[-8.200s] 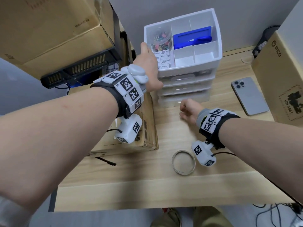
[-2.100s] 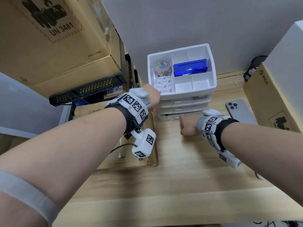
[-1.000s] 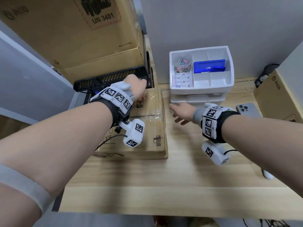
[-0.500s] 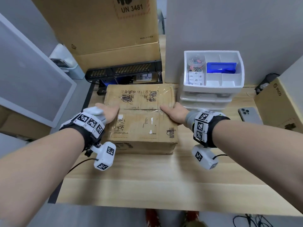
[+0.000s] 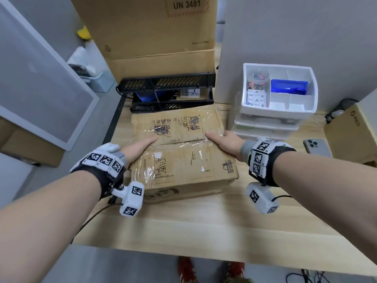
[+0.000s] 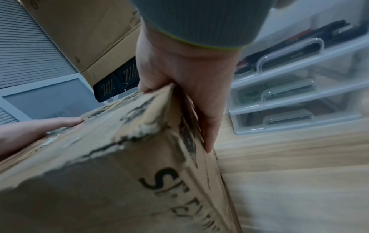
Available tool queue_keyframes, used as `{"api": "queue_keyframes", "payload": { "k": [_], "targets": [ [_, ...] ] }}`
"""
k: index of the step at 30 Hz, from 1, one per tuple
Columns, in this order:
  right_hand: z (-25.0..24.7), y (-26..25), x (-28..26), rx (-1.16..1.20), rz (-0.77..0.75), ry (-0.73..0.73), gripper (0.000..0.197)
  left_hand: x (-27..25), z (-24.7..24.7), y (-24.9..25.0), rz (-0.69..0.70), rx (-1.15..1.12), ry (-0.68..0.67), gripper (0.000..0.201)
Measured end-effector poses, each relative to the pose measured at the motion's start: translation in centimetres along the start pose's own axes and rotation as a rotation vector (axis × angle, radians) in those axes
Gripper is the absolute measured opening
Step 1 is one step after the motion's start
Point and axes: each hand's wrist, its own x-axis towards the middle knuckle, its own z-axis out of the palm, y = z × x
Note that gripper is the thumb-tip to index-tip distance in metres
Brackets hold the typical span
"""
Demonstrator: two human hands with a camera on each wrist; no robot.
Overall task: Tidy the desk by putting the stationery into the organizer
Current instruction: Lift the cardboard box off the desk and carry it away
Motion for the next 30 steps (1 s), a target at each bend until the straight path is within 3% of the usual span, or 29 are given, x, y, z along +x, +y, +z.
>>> {"api": "queue_keyframes", "payload": {
  "k": [5, 9, 15, 18, 27, 30],
  "targets": [
    [0.5, 0.0, 0.4, 0.049, 0.048, -0.030, 0.093, -1.3, 0.8, -1.4, 0.075, -0.188, -0.072, 0.044],
    [-0.3, -0.2, 0.6, 0.094, 0.111, -0.082, 0.096, -2.0, 1.1, -1.2, 0.086, -0.238, -0.085, 0.042],
    [2.2, -2.5, -0.5, 0.036, 0.056, -0.260, 0.043, -5.2, -0.1, -4.4, 0.000, -0.329, 0.004, 0.041],
    [5.4, -4.1, -1.5, -0.016, 0.005, -0.377, 0.032, -7.7, -1.8, -7.4, -0.005, -0.396, 0.097, 0.041],
    [18.0, -10.9, -7.4, -0.232, -0.191, -0.633, 0.027, -19.0, -7.5, -18.7, -0.008, -0.688, 0.360, 0.040],
    [23.2, -13.5, -9.7, -0.310, -0.220, -0.711, 0.047, -22.7, -10.0, -22.2, -0.014, -0.756, 0.429, 0.037]
  ]
}}
